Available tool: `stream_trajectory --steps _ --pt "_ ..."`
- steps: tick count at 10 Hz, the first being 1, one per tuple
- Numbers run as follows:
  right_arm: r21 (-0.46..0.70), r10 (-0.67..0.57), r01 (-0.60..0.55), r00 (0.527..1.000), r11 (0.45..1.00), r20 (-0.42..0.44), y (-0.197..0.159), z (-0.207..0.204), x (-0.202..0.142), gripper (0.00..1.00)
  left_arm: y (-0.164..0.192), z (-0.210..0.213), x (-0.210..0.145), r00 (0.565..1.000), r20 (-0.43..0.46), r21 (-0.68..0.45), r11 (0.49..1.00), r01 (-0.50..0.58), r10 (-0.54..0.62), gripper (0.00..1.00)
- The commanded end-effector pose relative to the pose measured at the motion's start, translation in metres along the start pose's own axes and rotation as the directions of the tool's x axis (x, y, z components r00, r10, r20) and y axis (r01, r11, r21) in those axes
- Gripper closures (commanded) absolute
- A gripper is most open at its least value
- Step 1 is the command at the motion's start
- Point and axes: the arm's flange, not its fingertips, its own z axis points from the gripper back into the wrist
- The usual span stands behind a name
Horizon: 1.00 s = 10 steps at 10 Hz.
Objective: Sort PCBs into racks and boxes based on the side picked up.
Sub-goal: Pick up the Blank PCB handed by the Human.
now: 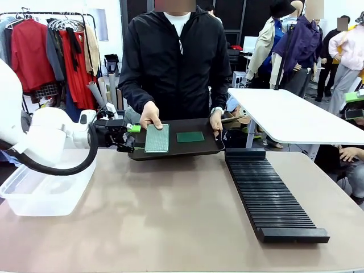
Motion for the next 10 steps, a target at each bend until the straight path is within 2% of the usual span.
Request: stream_trajectory --steps 1,4,6,7,8,10 --pt "0.008 0.003 -0.003 1.000 1.000 0.008 0.002 0.000 0.001 0.00 0.002 -0.014 0.002 1.000 0.021 -0.021 1.000 -0.012 0.013 0.00" --pt "0.008 0.003 -0.003 1.000 1.000 0.008 0.002 0.000 0.001 0.00 0.012 -0.031 -0.003 1.000 0.005 -0.033 0.999 -0.022 0.022 0.00" --pt "0.008 0.003 -0.003 1.000 1.000 0.008 0.002 0.000 0.001 0.00 0.013 -0.030 0.000 0.999 0.024 -0.020 1.000 -0.024 0.025 0.00" --pt "0.008 0.003 -0.003 1.000 1.000 0.008 0.002 0.000 0.001 0.00 0.014 -0.028 0.001 0.999 0.042 -0.015 1.000 -0.023 0.023 0.04" --pt "0.008 0.003 -0.003 1.000 1.000 0.008 0.002 0.000 0.001 0.00 0.015 -0.028 0.002 0.998 0.054 -0.009 1.000 -0.019 0.020 0.13" --pt "0.008 0.003 -0.003 1.000 1.000 0.008 0.002 0.000 0.001 0.00 0.020 -0.028 0.007 0.997 0.073 0.002 1.000 -0.012 0.012 0.39"
